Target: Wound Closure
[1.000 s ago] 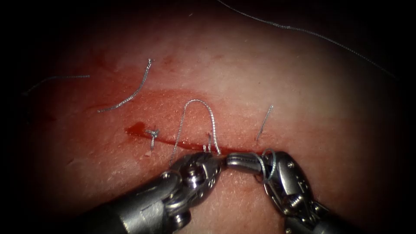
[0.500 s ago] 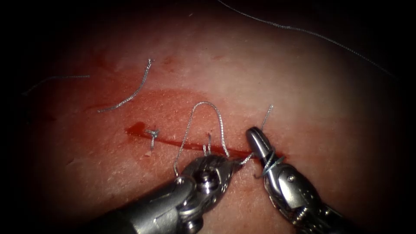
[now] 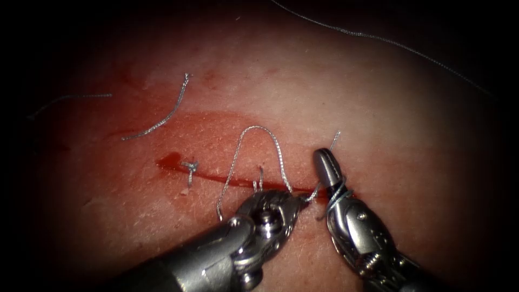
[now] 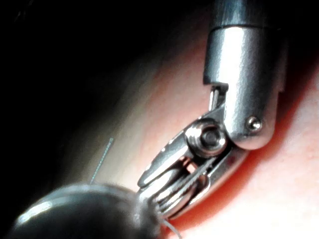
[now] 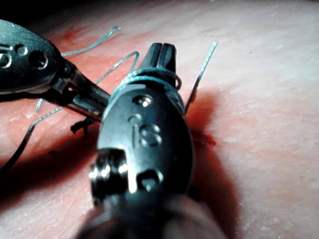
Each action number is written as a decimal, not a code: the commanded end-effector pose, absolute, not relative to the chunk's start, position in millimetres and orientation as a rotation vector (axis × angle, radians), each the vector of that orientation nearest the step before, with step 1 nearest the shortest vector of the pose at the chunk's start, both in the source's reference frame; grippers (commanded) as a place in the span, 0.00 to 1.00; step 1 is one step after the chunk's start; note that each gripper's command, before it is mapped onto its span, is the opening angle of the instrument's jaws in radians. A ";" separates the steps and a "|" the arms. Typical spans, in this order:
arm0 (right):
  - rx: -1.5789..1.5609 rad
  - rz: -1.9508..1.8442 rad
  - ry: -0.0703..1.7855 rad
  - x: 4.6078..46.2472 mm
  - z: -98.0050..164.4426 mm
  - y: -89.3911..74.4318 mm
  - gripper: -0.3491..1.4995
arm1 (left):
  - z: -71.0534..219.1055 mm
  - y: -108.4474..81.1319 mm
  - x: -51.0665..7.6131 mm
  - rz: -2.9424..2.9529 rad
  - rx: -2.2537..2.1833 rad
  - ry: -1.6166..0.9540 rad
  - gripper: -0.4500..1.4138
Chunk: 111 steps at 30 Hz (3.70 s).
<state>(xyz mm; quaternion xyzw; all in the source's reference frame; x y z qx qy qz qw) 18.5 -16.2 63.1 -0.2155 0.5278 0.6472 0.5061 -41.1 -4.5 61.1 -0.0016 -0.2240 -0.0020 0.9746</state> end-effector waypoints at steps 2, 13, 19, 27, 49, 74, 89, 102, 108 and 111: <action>-0.528 1.563 1.267 18.8 62.8 -15.2 0.00 | 60.5 -3.4 -41.4 -0.006 -0.011 -0.455 0.00; -0.571 1.615 1.218 18.1 63.2 -15.5 0.20 | 60.6 -3.5 -41.6 -0.008 -0.013 -0.454 0.00; -0.563 1.608 1.216 18.1 63.3 -15.7 0.35 | 60.6 -3.6 -41.6 -0.008 -0.014 -0.453 0.00; -0.562 1.611 1.202 18.0 63.4 -15.7 0.38 | 60.6 -3.7 -41.7 -0.009 -0.014 -0.453 0.00; -0.531 1.621 1.141 18.4 66.3 -14.5 0.40 | 60.5 -3.7 -41.9 -0.012 -0.014 -0.452 0.00; -0.425 1.630 1.165 16.1 66.3 -15.5 0.00 | 61.1 11.1 -40.0 -0.304 -0.167 -0.190 0.00; -0.395 1.523 1.294 16.3 63.8 -16.9 0.00 | 70.8 9.7 -40.1 -0.216 -0.134 -0.062 0.00; -0.305 1.222 1.284 13.5 62.5 -19.8 0.00 | 71.5 11.3 -41.5 -0.198 -0.175 0.007 0.00; -0.205 0.957 1.331 12.4 62.4 -20.1 0.00 | 72.8 12.3 -42.0 -0.193 -0.257 0.057 0.00; -0.171 0.896 1.349 11.9 62.3 -20.1 0.00 | 73.0 13.1 -42.3 -0.190 -0.266 0.059 0.00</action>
